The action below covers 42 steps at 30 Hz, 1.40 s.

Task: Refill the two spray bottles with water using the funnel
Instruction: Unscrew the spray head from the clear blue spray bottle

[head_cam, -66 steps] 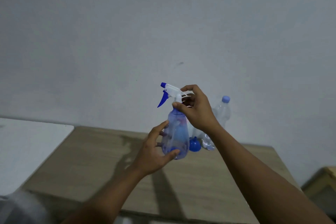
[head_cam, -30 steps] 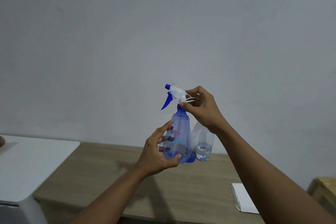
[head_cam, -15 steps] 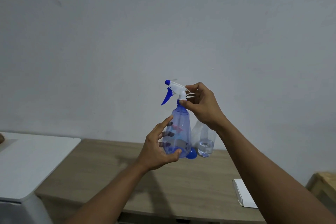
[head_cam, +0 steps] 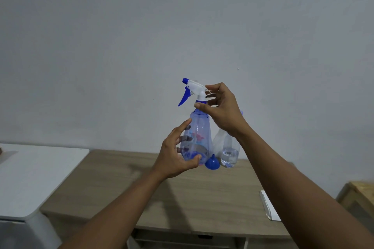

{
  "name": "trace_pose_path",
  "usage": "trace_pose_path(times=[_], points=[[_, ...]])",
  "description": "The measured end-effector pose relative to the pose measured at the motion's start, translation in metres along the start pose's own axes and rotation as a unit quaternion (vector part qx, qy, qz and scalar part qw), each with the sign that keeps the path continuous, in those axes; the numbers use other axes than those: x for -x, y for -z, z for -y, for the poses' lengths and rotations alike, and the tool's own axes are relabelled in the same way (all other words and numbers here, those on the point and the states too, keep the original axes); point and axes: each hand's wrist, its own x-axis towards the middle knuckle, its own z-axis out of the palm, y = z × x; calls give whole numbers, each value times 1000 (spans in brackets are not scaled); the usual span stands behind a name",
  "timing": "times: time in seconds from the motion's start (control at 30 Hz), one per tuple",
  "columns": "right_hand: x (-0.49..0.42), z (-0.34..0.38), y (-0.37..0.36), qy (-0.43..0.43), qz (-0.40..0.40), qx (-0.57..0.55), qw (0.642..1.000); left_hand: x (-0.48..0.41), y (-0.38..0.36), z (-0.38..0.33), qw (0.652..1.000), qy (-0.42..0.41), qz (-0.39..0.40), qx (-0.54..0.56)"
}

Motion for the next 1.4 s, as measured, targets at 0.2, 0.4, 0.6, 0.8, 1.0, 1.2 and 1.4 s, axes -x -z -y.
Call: trace_pose_path(times=[0.2, 0.4, 0.6, 0.8, 1.0, 1.2, 1.4], points=[[-3, -2, -4, -3, -3, -9, 1000, -3, 1, 6, 1000, -4, 1, -4], [-7, -3, -4, -11, -9, -14, 1000, -5, 0, 7, 1000, -6, 2, -3], [-8, -6, -6, -12, -9, -3, 1000, -6, -1, 13, 1000, -2, 5, 0], [-8, -11, -8, -19, -4, -2, 1000, -6, -4, 23, 1000, 3, 6, -10], [-13, -14, -7, -18, -33, -33, 999, -4, -9, 33, 1000, -9, 6, -26], [-36, -5, 14, 25, -164, -97, 981, 3, -10, 53, 999, -15, -7, -29], [-49, -11, 59, 21, -269, -86, 959, 21, -17, 89, 999, 5, -25, -37]])
